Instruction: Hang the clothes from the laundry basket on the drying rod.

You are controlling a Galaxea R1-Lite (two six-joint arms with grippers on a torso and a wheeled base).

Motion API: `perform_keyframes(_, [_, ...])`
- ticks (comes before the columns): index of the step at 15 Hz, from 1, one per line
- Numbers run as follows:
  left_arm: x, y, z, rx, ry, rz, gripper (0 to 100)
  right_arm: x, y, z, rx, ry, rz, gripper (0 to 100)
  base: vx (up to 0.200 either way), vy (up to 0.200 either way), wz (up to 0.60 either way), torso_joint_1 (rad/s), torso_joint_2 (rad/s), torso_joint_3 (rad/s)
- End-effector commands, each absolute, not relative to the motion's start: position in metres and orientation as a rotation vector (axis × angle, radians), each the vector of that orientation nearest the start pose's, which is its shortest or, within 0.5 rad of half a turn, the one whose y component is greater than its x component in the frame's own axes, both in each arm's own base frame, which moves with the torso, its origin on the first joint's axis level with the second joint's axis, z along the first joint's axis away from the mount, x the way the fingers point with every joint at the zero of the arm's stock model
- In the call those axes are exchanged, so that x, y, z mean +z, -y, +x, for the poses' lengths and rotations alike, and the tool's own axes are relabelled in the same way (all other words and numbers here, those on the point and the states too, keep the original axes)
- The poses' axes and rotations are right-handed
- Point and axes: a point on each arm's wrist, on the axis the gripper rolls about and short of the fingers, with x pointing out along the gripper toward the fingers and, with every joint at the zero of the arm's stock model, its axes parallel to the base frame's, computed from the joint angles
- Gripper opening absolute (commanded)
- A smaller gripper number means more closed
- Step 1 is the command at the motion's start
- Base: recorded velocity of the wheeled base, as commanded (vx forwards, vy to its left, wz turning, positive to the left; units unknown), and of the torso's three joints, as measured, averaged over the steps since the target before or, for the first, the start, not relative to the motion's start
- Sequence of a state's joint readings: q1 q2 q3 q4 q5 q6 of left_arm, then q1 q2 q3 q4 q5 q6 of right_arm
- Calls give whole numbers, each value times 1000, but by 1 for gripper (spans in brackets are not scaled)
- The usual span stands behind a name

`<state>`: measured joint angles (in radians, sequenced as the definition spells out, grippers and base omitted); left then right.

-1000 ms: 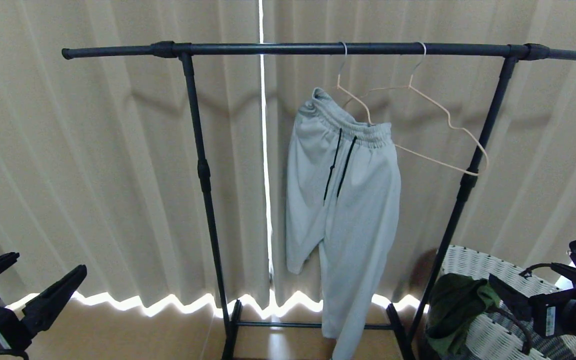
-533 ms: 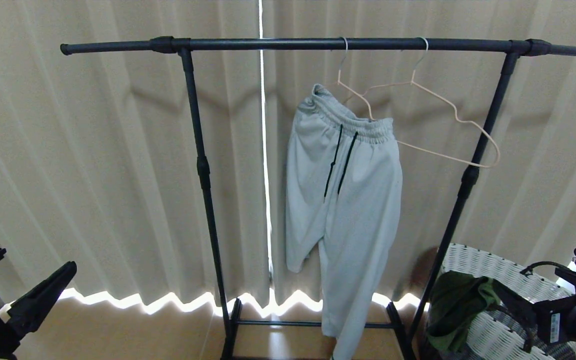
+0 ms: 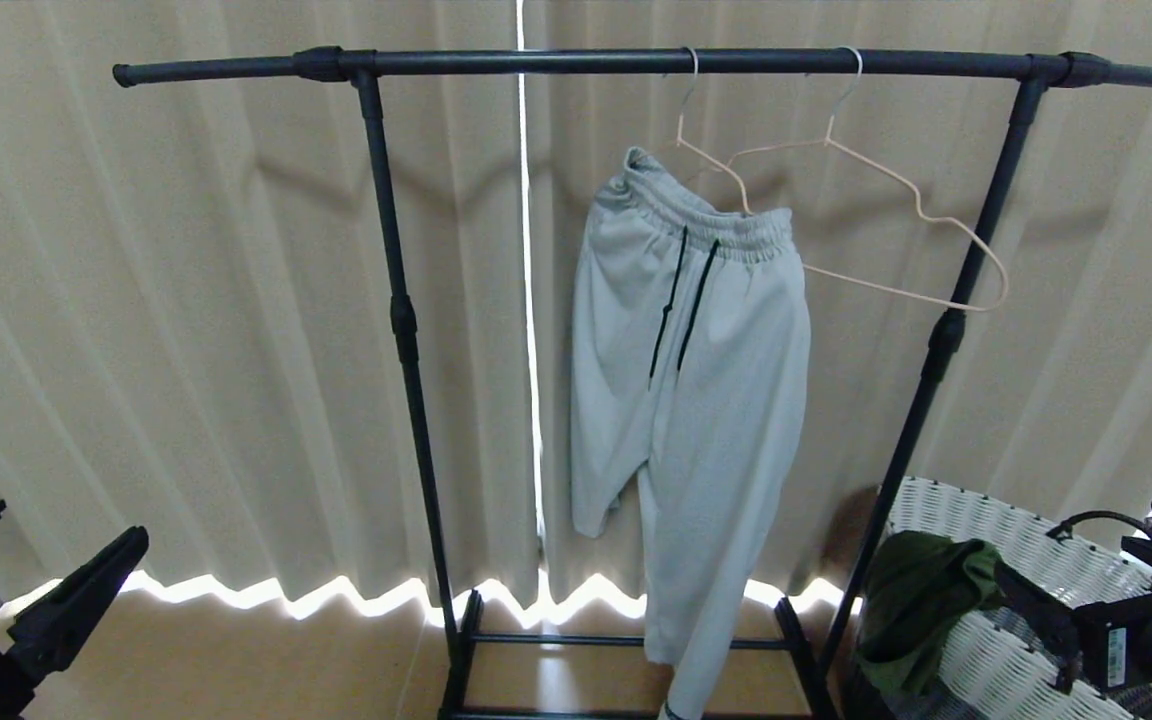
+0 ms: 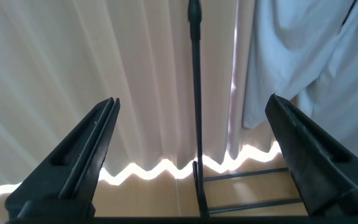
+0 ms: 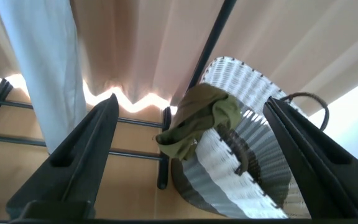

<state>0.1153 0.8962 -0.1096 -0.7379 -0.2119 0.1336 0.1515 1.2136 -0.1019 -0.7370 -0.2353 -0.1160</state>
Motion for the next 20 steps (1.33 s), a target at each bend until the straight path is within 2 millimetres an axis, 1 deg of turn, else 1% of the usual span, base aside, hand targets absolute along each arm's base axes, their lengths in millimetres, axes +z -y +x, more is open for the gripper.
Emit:
perform_keyframes(1, [156, -6, 89, -98, -45, 129, 100, 120, -15, 134, -62, -374, -187, 100, 0, 0, 0, -46, 159, 100])
perform_keyframes(4, [161, -6, 90, -97, -27, 122, 100, 120, -15, 134, -62, -377, -188, 100, 0, 0, 0, -13, 47, 31])
perform_keyframes(8, [160, -6, 91, -99, -34, 127, 100, 120, -15, 135, -62, -378, -188, 100, 0, 0, 0, 0, 0, 0])
perform_keyframes(20, [158, -6, 90, -101, -39, 127, 100, 121, -15, 134, -64, -369, -186, 100, 0, -200, 0, 3, 3, 2])
